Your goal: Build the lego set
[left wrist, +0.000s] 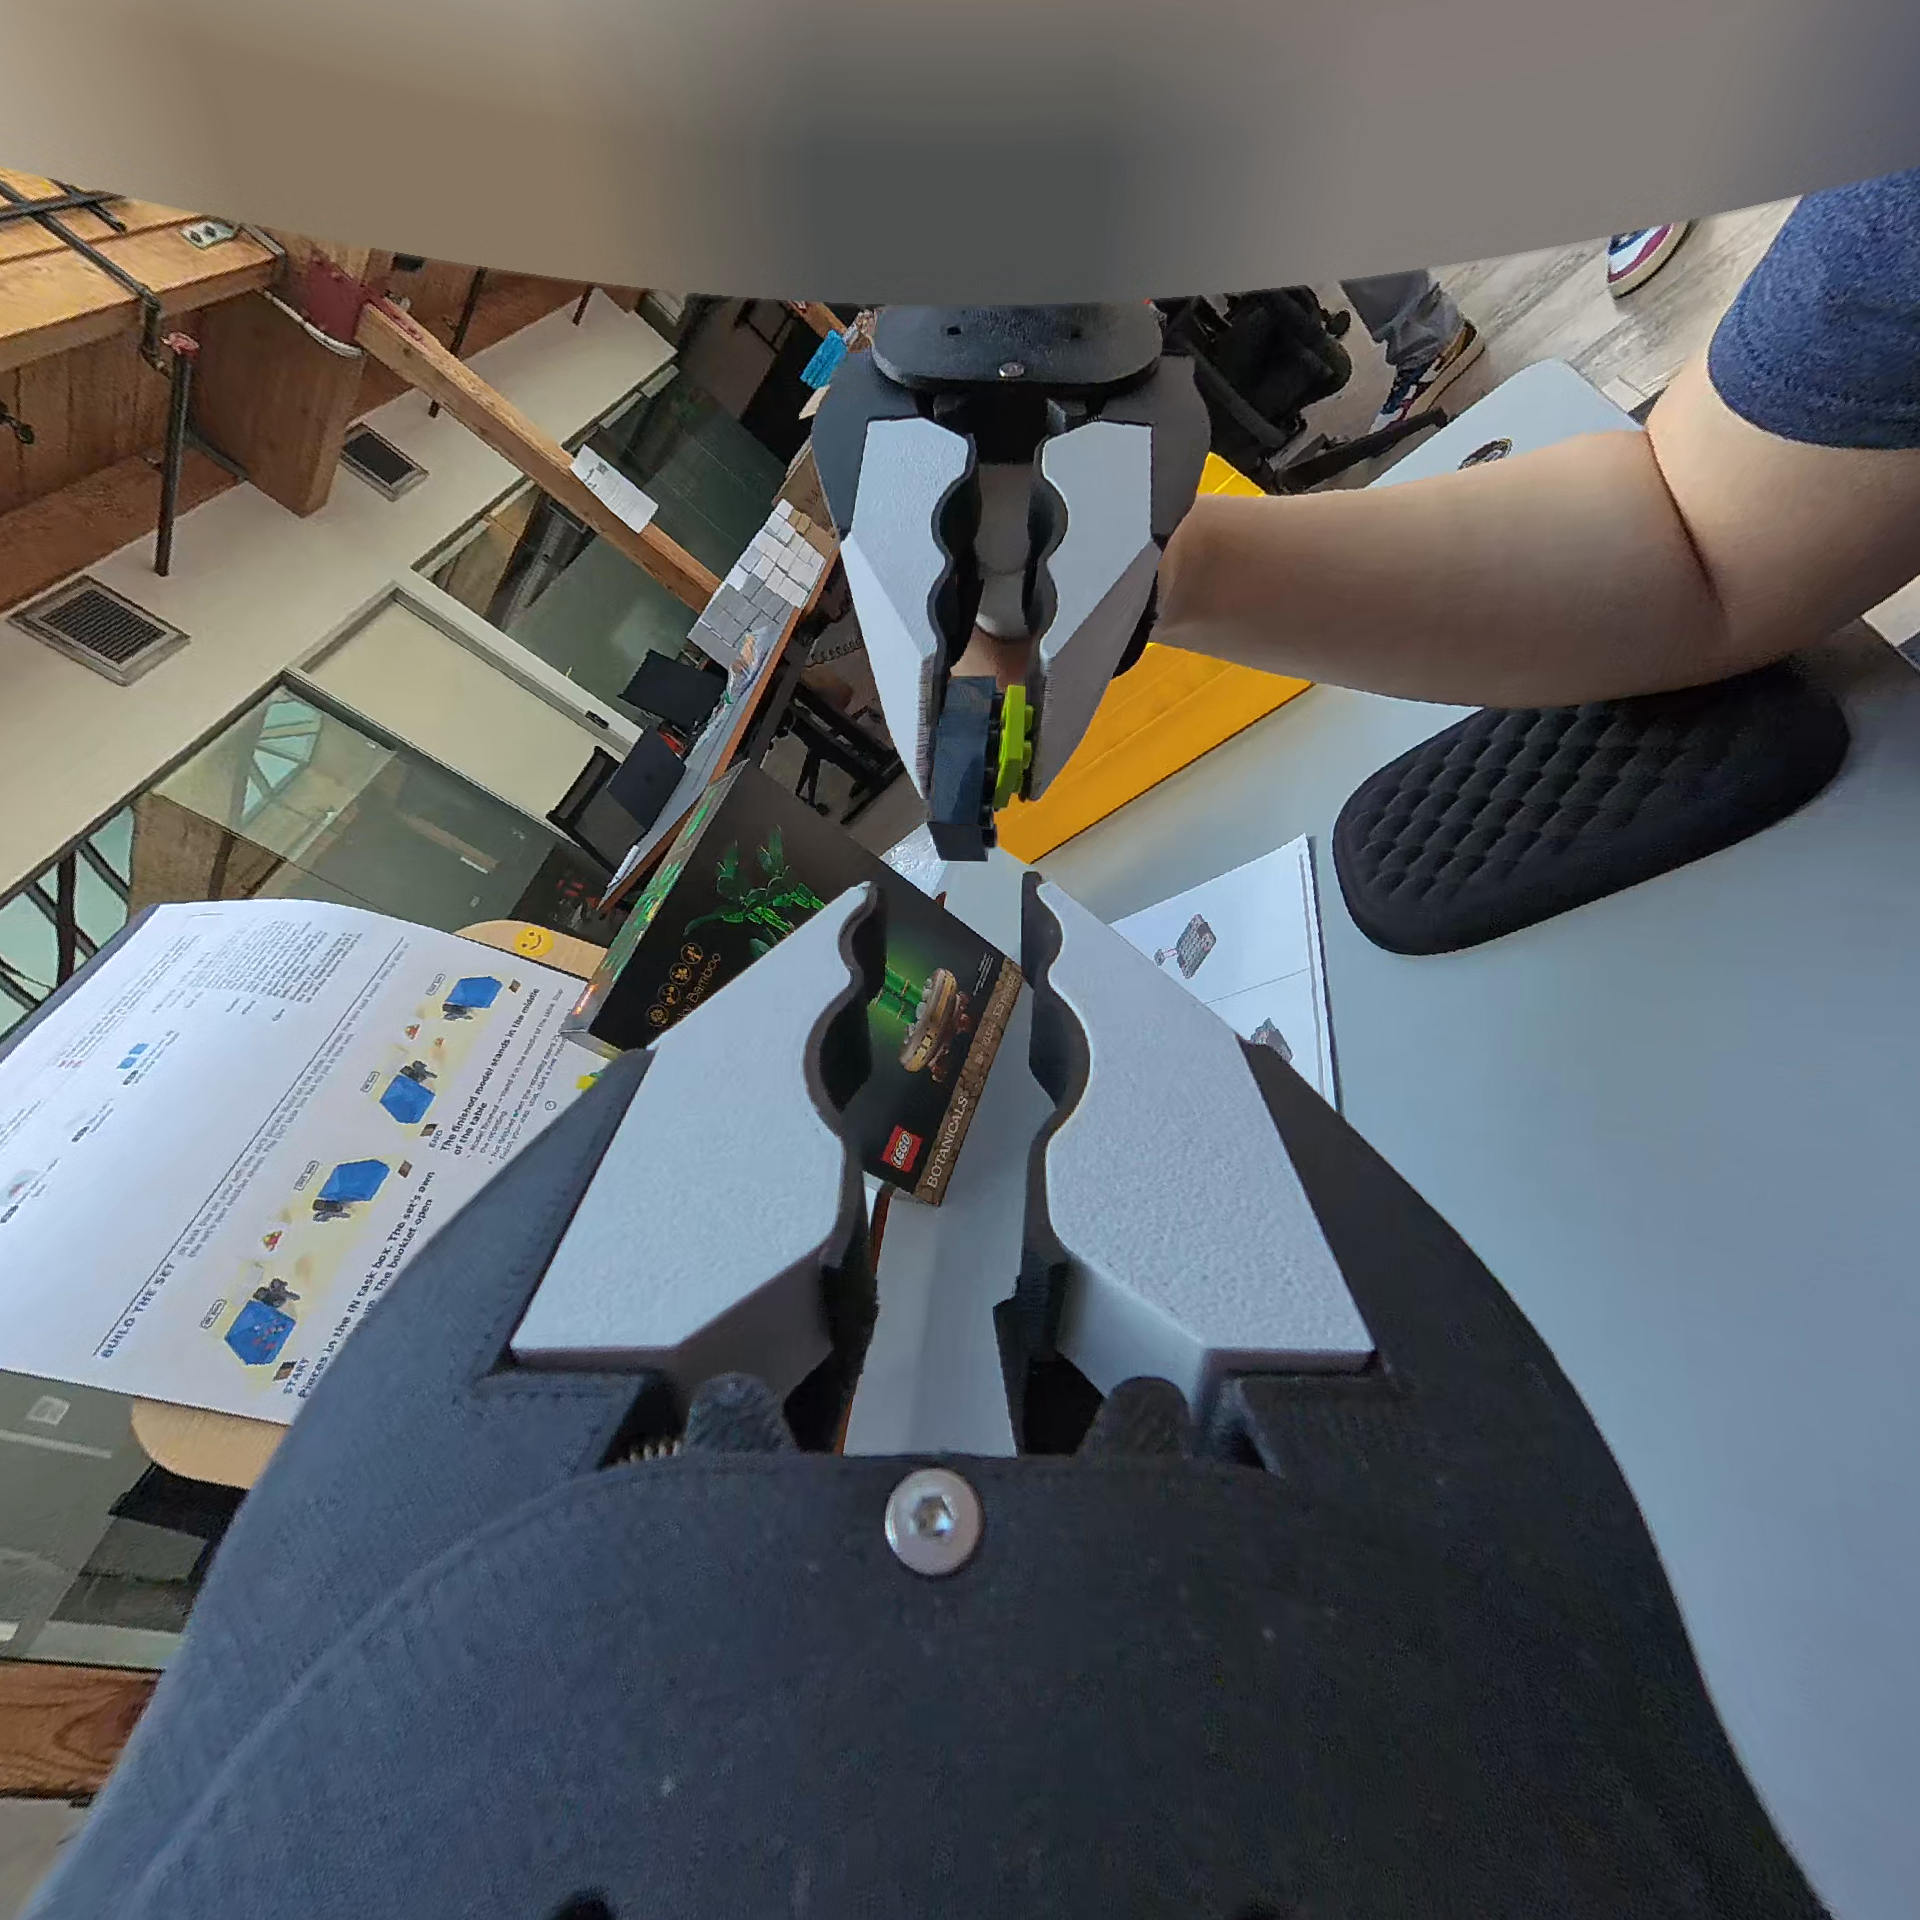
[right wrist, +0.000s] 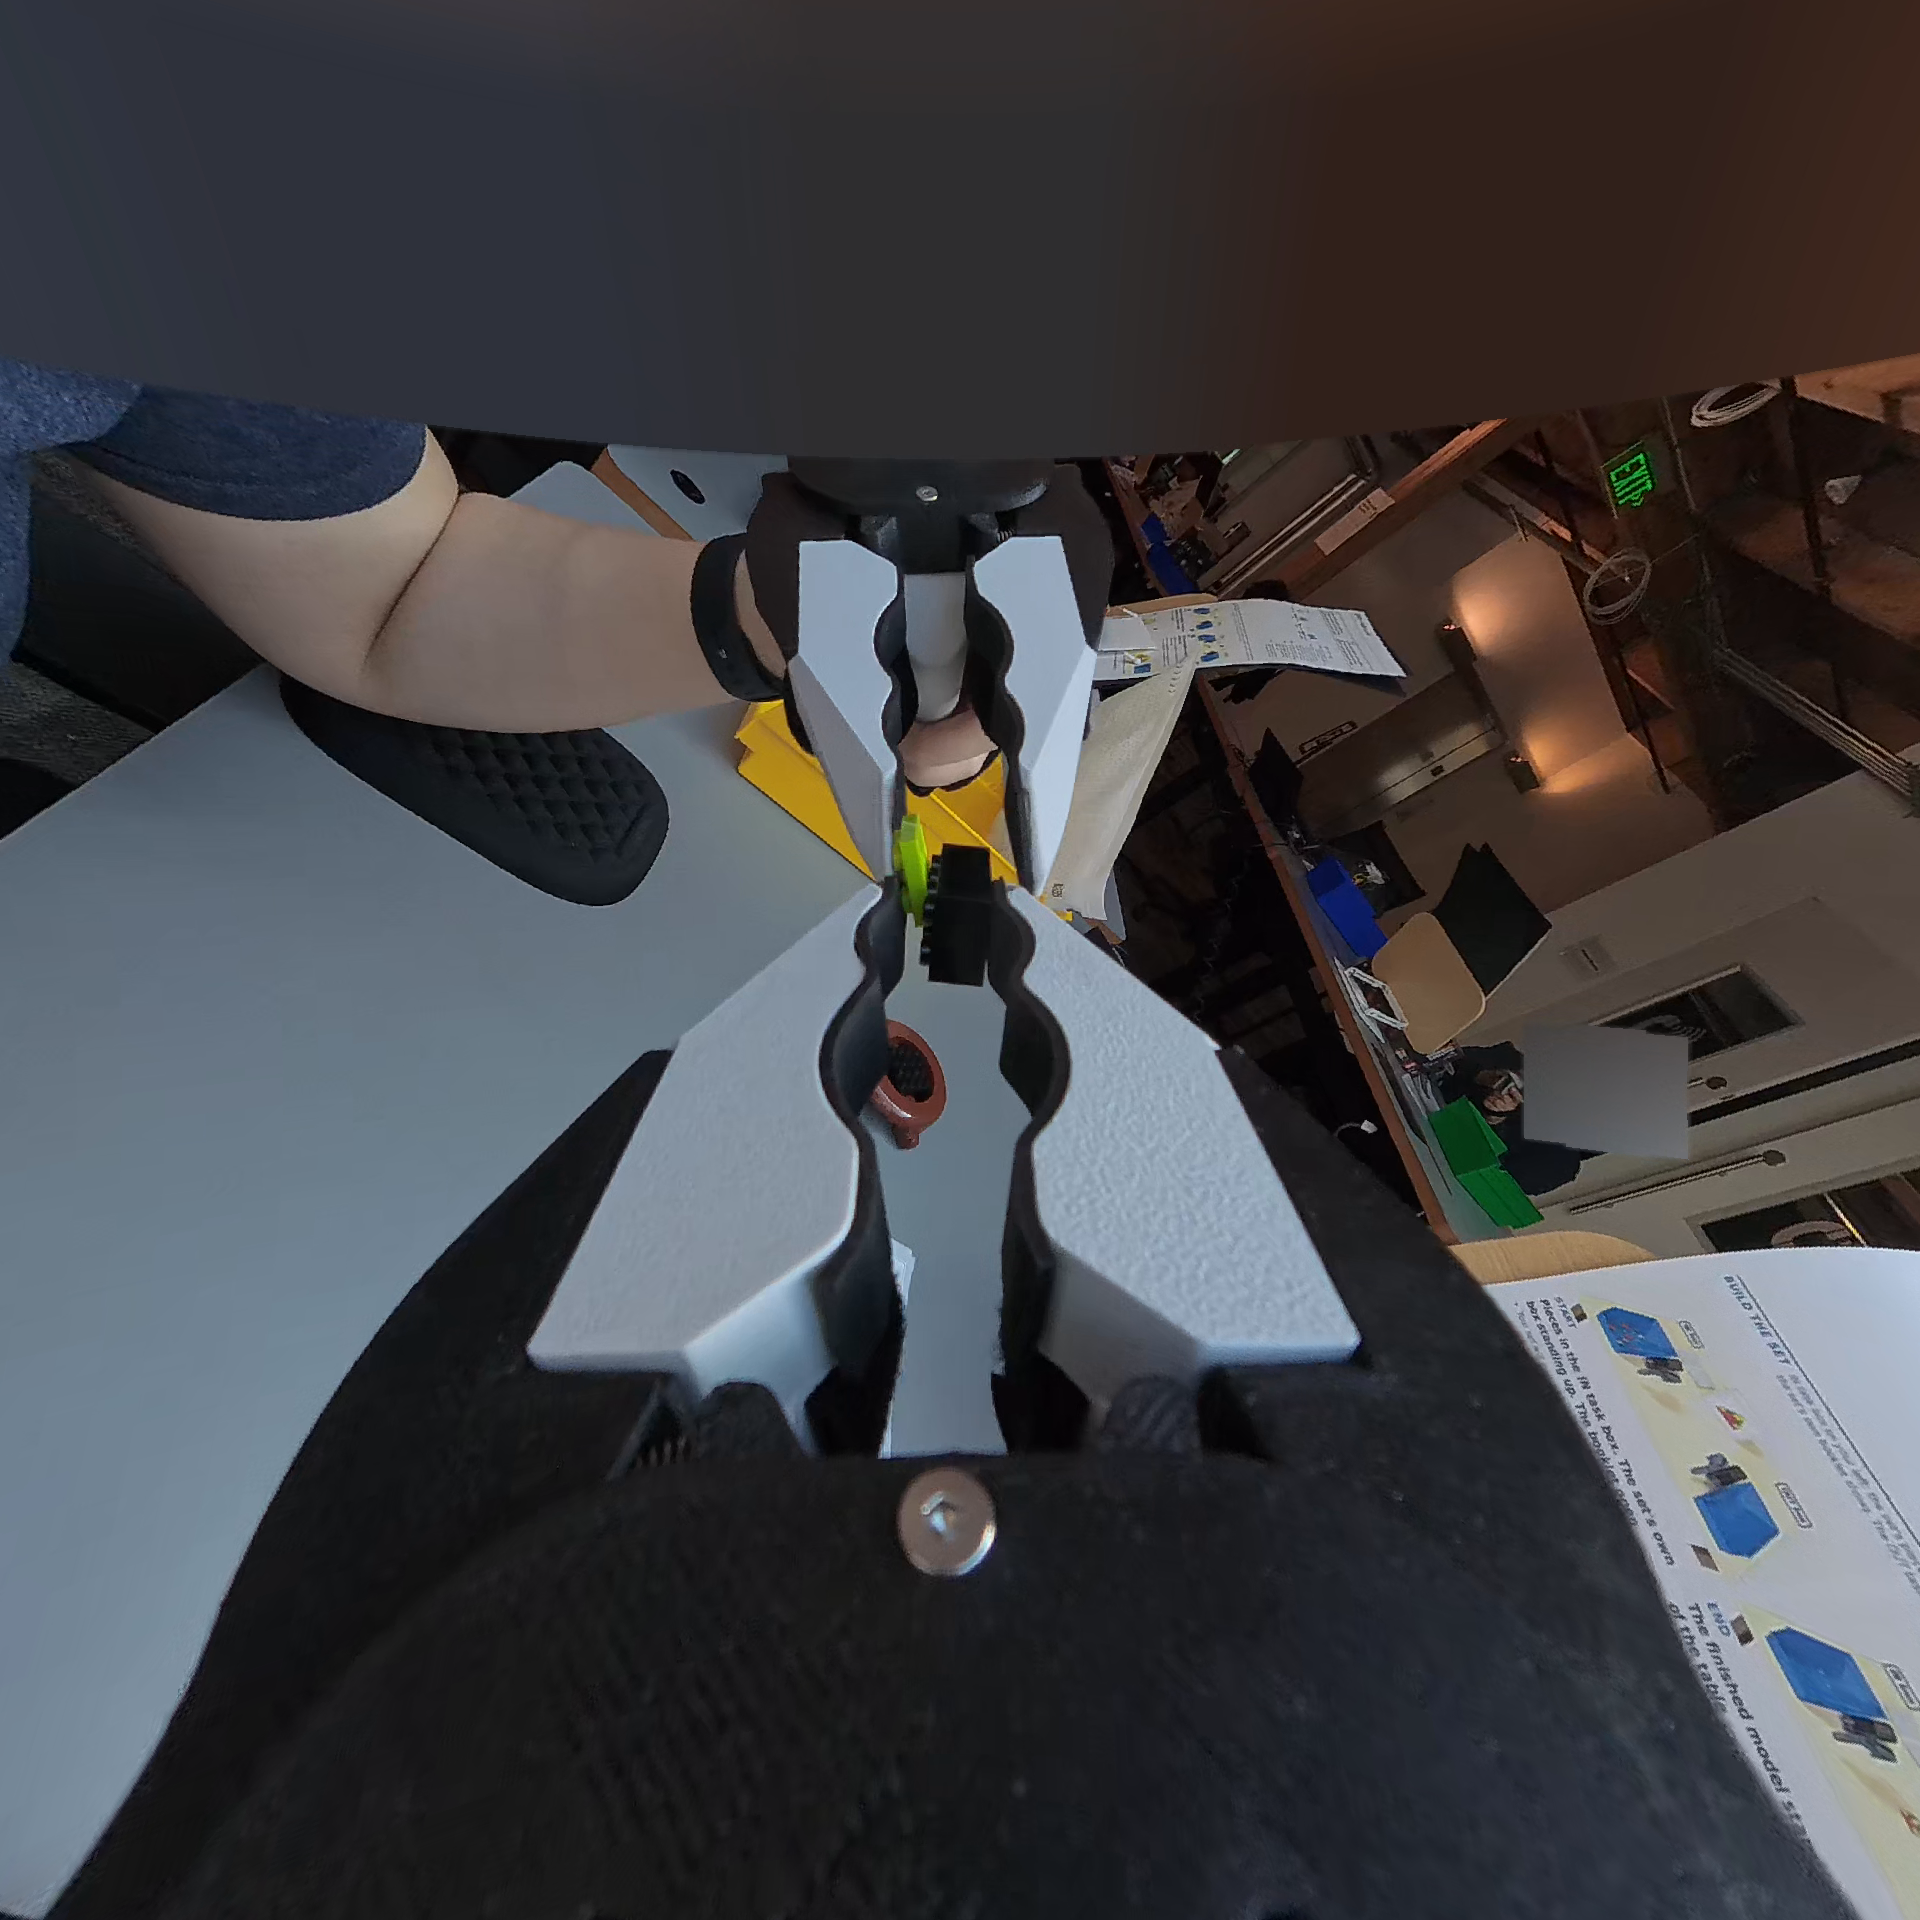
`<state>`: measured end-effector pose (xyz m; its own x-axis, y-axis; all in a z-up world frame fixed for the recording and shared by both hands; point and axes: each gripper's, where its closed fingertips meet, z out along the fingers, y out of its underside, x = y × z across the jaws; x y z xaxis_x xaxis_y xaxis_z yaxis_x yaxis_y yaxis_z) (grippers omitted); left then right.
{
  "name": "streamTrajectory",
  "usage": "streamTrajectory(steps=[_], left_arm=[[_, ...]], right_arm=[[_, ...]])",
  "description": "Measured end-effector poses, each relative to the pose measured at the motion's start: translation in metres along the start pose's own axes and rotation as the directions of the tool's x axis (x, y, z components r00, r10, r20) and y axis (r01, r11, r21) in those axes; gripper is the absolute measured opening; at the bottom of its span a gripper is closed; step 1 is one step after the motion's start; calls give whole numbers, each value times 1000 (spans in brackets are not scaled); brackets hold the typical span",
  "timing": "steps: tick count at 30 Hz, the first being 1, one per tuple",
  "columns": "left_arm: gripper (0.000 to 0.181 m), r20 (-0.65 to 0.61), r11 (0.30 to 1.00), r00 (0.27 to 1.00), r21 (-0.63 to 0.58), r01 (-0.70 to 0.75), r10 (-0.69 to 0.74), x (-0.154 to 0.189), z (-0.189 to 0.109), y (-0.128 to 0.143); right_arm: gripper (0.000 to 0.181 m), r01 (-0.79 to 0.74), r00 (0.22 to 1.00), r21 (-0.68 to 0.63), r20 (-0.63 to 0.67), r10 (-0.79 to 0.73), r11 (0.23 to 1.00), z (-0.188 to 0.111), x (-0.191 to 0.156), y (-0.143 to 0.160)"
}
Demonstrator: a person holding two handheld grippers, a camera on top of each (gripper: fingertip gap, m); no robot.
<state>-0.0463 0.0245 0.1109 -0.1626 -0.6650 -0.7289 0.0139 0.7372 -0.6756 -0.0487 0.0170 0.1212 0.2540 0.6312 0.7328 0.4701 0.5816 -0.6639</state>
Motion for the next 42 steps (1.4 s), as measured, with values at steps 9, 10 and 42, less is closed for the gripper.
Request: streamTrajectory(steps=[9,10,42], left_arm=[[10,90,985,982,34,-168,164,3,11,-6],[10,106,982,977,38,-188,183,2,11,-8],[19,128,985,988,135,-108,91,-2,10,-22]], right_arm=[[15,79,997,103,-7,-79,992,1,-3,-7],[15,71,997,114,-3,-72,991,0,-3,-8],[15,42,999,203,-37,-35,978,-6,6,-10]])
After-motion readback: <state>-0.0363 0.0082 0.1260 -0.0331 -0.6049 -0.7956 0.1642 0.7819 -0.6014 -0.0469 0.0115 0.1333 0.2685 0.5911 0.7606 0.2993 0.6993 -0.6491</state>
